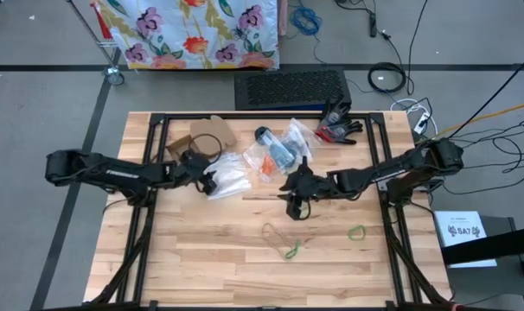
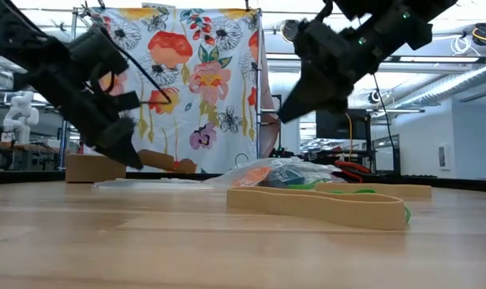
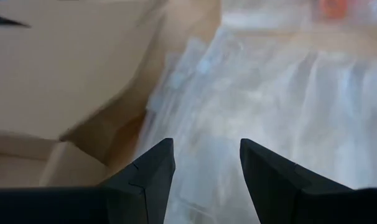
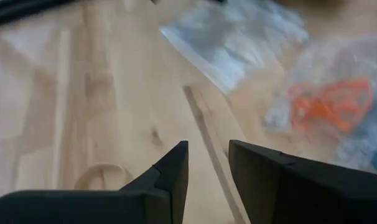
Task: Sort rubber bands
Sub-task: Open the transparent zip bag
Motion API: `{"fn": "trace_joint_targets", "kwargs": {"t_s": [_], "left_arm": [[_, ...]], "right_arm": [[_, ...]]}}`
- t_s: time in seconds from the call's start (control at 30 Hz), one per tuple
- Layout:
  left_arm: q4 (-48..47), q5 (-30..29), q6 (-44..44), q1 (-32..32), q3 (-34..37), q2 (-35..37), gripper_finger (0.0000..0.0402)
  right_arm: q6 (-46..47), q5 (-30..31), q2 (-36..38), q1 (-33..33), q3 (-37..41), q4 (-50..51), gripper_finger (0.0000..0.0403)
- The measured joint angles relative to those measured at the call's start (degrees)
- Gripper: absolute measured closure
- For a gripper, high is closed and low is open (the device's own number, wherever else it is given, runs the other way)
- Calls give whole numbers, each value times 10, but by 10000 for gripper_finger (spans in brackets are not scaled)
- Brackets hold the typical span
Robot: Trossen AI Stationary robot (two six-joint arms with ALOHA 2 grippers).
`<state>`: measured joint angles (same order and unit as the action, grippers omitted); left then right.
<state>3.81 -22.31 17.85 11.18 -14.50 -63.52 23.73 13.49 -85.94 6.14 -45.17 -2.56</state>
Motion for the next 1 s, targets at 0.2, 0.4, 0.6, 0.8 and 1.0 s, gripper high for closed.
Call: {"fn": "trace_joint_targets", "kwargs": {"t_s": [0.2, 0.4, 0.6, 0.8, 1.0], "left_arm": [[52, 47, -21, 44, 0, -77, 217], [84, 56, -10, 53, -3, -105, 288], [73, 92, 17, 28, -13, -60, 391], [52, 94, 7, 5, -19, -20, 397], [46, 96, -19, 4, -19, -17, 397]], "right_arm": [[-31, 0, 0, 8, 0, -40, 298], [-33, 0, 0, 8, 0, -33, 298], [-1, 15, 0, 27, 0, 12, 298], [64, 197, 0, 82, 52, 30, 298], [126, 219, 0, 97, 113, -50, 298]]}}
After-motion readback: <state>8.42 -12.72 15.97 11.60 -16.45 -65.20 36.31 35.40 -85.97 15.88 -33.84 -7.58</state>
